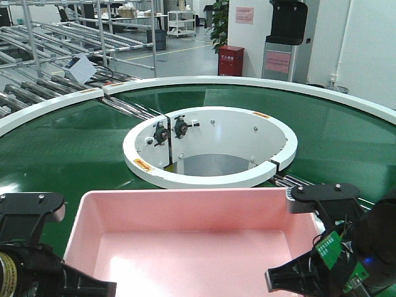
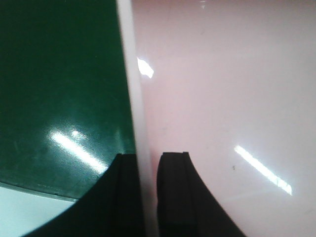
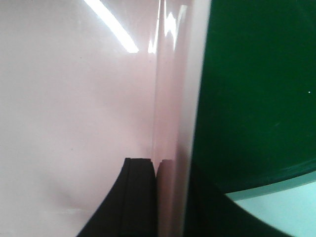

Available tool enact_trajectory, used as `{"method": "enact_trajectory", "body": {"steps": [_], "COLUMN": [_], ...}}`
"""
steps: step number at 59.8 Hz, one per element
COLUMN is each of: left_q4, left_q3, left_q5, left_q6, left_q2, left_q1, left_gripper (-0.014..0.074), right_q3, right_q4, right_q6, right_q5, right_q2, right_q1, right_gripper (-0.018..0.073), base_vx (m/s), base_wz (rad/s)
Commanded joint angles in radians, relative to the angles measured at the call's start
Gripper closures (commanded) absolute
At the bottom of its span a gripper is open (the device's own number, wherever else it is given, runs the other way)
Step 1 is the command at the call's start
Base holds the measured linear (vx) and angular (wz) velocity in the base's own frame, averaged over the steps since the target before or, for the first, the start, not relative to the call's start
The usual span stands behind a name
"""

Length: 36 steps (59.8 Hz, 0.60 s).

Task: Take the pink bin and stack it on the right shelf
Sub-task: 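Close both grippers on the bin walls and lift the bin, then hold the bin with both grippers while the base turns away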

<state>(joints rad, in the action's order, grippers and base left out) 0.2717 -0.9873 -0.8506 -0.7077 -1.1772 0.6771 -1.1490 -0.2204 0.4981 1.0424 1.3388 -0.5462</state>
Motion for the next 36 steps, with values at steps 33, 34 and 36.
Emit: {"method": "enact_trajectory", "body": {"steps": [33,34,36], "left_q4": [-0.007,-0.007,-0.007], "left_q3": [-0.035,-0.035,-0.035], "left_q5": [0.112,0.112,0.112], "left_q6": [0.005,0.005,0.005], "left_q2": [0.039,0.039,0.039], "left_q1": [0.011,0.011,0.011], "left_gripper": [0.0503,0.0503,0.0503], "right_q3": [-0.028,-0.028,-0.028], "right_q4": [-0.04,-0.04,-0.04], "right_q6": [-0.003,-0.003,-0.003], "right_q5": [-0.061,-0.061,-0.061], "right_q2": [-0.032,-0.032,-0.032], "right_q1": [-0.002,-0.002,-0.002], "right_gripper": [0.0443,0.0443,0.0443], "base_vx": [0.0,0.0,0.0], "base_wz": [0.0,0.0,0.0]}}
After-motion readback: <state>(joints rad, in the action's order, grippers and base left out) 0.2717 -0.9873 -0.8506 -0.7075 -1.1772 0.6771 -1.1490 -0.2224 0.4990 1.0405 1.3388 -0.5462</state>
